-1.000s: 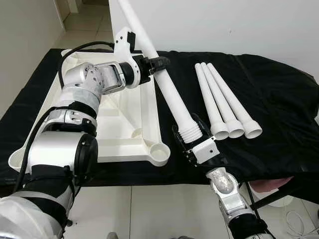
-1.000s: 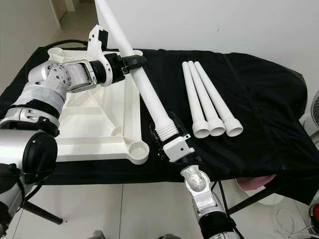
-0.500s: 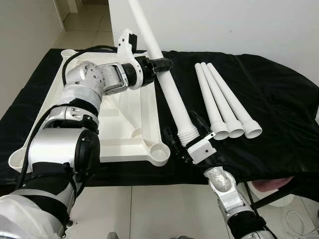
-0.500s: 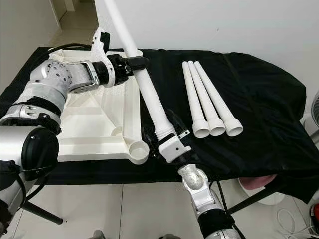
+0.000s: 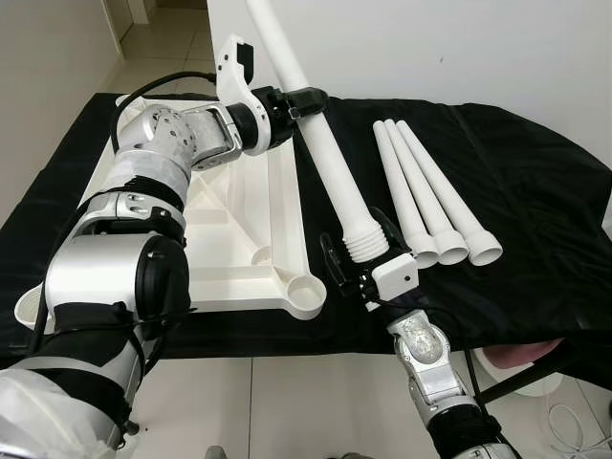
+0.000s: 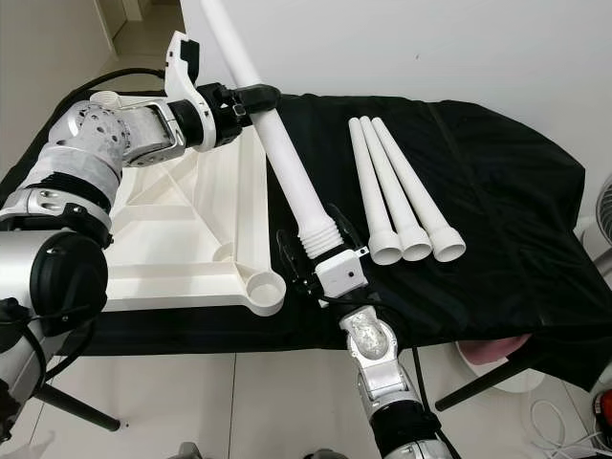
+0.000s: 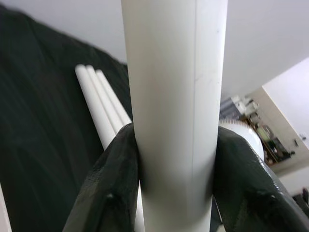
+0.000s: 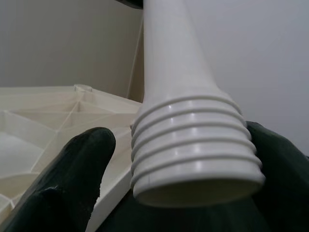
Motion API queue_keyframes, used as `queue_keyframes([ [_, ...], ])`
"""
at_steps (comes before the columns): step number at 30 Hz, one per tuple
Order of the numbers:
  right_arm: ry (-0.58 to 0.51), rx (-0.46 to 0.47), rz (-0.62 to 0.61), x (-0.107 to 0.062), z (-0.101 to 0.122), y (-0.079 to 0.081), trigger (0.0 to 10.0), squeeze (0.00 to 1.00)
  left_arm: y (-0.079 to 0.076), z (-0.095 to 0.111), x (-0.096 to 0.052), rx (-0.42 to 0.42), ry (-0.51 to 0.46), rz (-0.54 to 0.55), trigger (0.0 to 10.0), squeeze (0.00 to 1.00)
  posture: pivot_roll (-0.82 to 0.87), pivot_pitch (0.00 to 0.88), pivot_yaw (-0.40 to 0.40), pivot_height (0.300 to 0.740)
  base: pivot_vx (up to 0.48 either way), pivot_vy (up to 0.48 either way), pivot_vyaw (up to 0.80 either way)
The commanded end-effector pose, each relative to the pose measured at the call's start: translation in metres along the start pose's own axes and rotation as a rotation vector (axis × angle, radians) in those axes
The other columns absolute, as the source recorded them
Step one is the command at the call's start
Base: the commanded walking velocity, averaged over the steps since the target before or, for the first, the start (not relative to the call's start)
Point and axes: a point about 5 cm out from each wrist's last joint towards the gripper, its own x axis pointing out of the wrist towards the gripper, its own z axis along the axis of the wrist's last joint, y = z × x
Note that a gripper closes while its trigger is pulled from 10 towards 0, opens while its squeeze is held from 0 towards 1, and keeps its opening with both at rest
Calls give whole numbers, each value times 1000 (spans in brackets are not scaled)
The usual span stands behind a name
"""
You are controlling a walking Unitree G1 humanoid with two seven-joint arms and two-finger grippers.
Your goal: Building children table
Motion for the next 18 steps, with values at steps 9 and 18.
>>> queue_keyframes([
  [9,64,118,-14,8,4,-4,10000,0,-7,25,-3,135,-148,-8,10000,0,-90,0,-10,740,0,0,0],
  [18,143,105,-30,22,8,-10,10000,0,-4,32,-5,254,-256,33,10000,0,-91,0,-16,740,0,0,0],
])
